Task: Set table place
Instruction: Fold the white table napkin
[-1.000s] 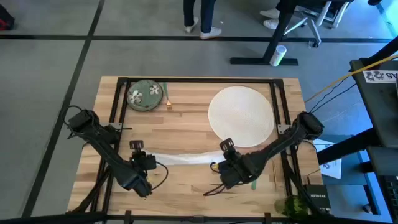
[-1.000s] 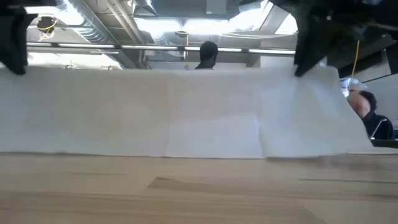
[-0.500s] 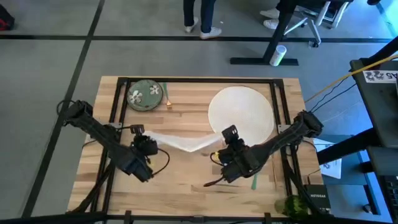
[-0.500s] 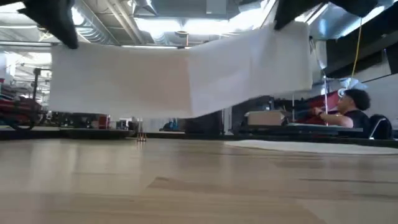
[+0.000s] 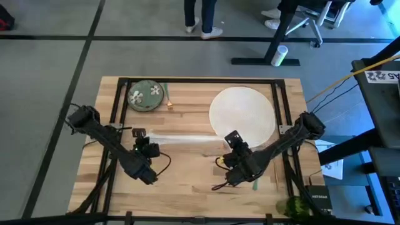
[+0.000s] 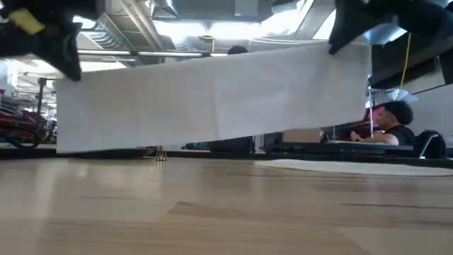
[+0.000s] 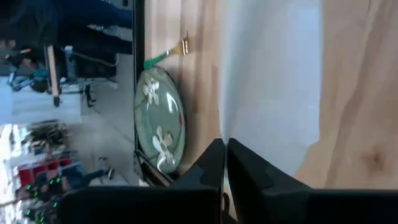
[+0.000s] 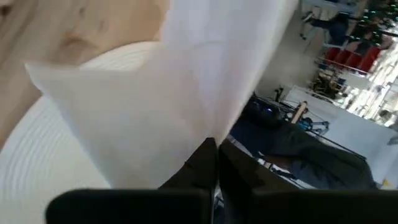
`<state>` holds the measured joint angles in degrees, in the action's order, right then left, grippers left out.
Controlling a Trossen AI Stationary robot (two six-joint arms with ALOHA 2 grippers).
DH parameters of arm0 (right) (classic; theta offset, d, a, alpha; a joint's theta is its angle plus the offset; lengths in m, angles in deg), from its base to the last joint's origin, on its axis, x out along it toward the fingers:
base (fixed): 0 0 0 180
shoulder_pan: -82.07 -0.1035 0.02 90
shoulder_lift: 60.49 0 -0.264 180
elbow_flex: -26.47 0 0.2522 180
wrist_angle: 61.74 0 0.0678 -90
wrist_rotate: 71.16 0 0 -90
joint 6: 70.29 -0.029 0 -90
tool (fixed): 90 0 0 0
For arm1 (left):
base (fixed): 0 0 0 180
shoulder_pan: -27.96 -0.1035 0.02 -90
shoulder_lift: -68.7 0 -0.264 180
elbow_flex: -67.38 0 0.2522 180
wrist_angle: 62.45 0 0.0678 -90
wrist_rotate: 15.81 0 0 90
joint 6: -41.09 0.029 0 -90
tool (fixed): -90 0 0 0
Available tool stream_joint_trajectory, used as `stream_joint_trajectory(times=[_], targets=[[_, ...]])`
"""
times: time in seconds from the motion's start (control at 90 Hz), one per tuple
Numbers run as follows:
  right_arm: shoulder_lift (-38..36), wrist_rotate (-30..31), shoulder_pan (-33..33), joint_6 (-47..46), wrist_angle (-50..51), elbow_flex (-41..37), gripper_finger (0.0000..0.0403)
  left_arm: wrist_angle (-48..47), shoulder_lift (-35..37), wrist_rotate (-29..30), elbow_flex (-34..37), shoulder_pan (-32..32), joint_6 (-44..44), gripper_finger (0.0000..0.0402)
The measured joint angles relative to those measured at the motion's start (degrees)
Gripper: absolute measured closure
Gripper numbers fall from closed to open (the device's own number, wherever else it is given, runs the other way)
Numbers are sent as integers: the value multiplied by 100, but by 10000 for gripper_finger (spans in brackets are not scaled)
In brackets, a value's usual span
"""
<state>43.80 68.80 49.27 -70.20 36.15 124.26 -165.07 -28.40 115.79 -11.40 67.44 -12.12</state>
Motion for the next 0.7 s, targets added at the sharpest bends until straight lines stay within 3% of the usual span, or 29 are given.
stream_joint_trajectory(times=[0.433, 0.7], targets=[[0, -119, -32, -43, -56, -47, 403, -121, -494, -450, -58, 451, -433, 402], [0, -133, -20, 12, -60, -47, 403, -114, -333, -326, -111, 95, 59, 402]])
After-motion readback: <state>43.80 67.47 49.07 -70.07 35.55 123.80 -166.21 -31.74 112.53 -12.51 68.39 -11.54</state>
